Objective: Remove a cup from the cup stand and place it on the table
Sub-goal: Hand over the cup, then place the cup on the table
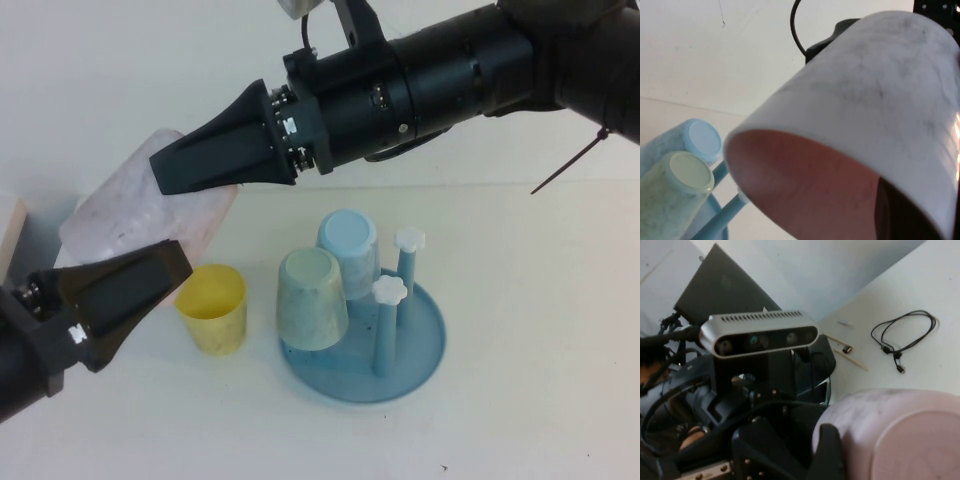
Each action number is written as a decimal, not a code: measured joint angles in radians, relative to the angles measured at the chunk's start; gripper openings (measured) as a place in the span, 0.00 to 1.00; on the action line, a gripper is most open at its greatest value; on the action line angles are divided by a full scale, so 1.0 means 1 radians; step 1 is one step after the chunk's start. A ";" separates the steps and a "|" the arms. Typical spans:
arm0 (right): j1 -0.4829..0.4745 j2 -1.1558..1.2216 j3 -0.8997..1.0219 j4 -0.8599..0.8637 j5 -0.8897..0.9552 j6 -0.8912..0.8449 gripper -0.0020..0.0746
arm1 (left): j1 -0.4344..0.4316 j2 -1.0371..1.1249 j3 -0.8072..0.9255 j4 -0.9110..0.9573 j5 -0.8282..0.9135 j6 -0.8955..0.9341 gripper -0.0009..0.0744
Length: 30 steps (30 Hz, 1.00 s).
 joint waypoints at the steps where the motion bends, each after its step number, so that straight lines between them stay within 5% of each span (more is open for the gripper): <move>1: 0.000 0.000 0.000 0.000 0.002 -0.014 0.76 | 0.000 0.000 0.000 0.000 0.000 0.003 0.19; 9: 0.000 0.000 0.000 0.006 0.006 -0.039 0.77 | 0.000 0.000 0.000 0.002 0.011 0.015 0.18; 14: -0.010 0.004 0.002 0.002 0.008 -0.044 0.86 | 0.000 0.000 -0.002 -0.003 0.064 0.004 0.07; 19: -0.086 0.002 -0.004 0.064 0.034 -0.013 0.83 | 0.000 0.000 -0.002 0.052 0.107 -0.076 0.03; 23: -0.170 -0.005 -0.020 0.073 0.033 0.001 0.67 | 0.000 0.000 -0.002 0.176 0.137 -0.152 0.02; 27: -0.220 -0.058 -0.020 -0.009 0.033 0.001 0.30 | 0.000 0.007 -0.058 0.467 0.152 -0.326 0.02; 30: -0.228 -0.124 -0.022 -0.136 0.033 -0.002 0.11 | 0.000 0.028 -0.135 0.686 0.172 -0.456 0.02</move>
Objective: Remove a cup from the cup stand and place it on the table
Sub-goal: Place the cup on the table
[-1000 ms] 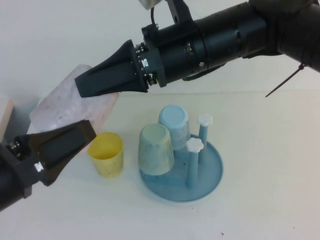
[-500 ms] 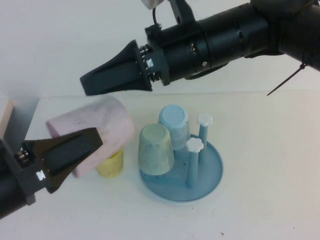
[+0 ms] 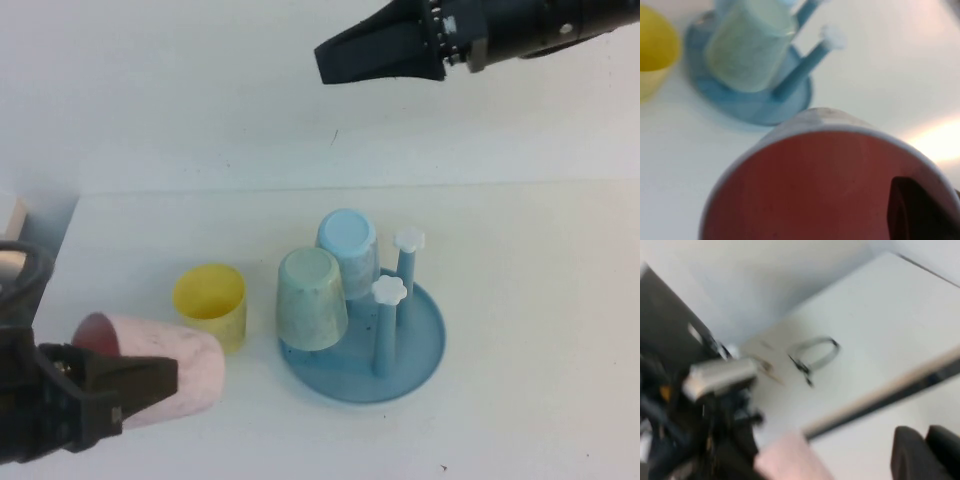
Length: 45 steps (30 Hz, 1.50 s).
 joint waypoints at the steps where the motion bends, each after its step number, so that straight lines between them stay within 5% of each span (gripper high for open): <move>1: 0.000 -0.022 0.000 -0.030 0.004 0.000 0.09 | 0.000 0.013 -0.026 0.065 0.004 -0.037 0.02; 9: 0.056 -0.269 0.004 -0.672 0.025 0.156 0.03 | -0.006 0.195 -0.162 0.305 0.048 -0.142 0.02; 14: 0.072 -0.433 0.070 -0.940 0.025 0.279 0.03 | -0.115 0.342 -0.180 0.415 0.017 -0.176 0.02; 24: 0.072 -0.747 0.404 -1.176 0.025 0.443 0.03 | -0.408 0.580 -0.185 0.722 -0.229 -0.404 0.02; 34: 0.072 -1.023 0.743 -1.282 -0.040 0.541 0.03 | -0.459 0.739 -0.195 0.787 -0.322 -0.433 0.04; 45: 0.072 -1.111 0.809 -1.338 -0.087 0.565 0.03 | -0.459 0.684 -0.195 0.760 -0.341 -0.427 0.49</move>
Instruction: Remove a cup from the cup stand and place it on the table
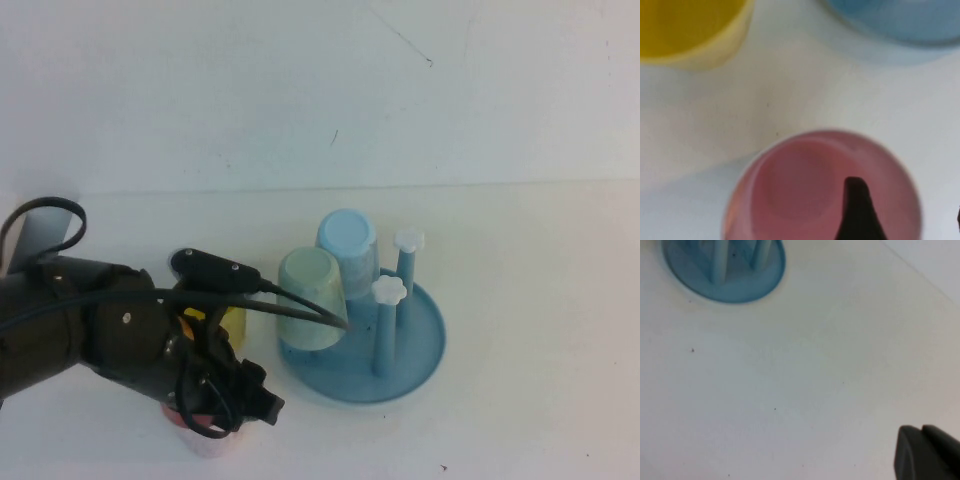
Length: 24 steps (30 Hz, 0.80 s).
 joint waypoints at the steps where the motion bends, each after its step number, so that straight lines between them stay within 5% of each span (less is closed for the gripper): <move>1: 0.000 -0.005 0.002 0.000 -0.011 0.002 0.03 | 0.000 -0.018 0.000 -0.003 -0.004 0.000 0.51; 7: 0.000 -0.069 0.096 0.000 -0.142 0.004 0.03 | 0.000 -0.223 0.000 -0.023 -0.036 0.000 0.54; 16: 0.000 -0.266 0.419 0.035 -0.380 0.004 0.03 | 0.000 -0.560 0.002 -0.023 -0.072 0.011 0.07; 24: 0.000 -0.393 0.573 0.078 -0.450 0.007 0.03 | 0.000 -0.694 0.003 -0.027 -0.087 0.014 0.02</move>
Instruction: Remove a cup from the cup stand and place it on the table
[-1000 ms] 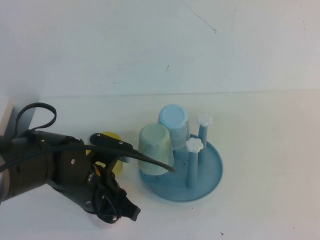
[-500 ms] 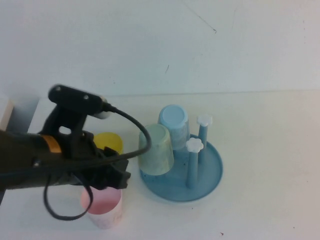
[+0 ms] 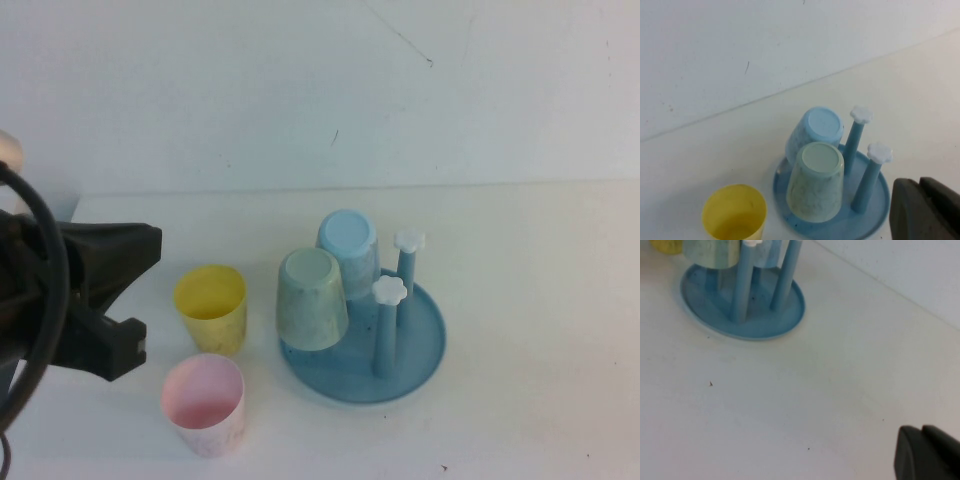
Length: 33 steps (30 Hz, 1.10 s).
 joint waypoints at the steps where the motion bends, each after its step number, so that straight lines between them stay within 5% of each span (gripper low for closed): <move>1: 0.000 -0.002 0.009 0.004 -0.003 0.000 0.03 | 0.000 -0.004 0.000 -0.002 -0.002 0.002 0.02; 27: 0.000 -0.002 0.017 0.015 -0.009 0.000 0.03 | 0.000 -0.022 0.013 -0.006 -0.004 0.014 0.01; 33: 0.000 -0.004 0.017 0.015 -0.009 0.000 0.03 | 0.075 -0.173 0.100 0.007 -0.045 0.102 0.01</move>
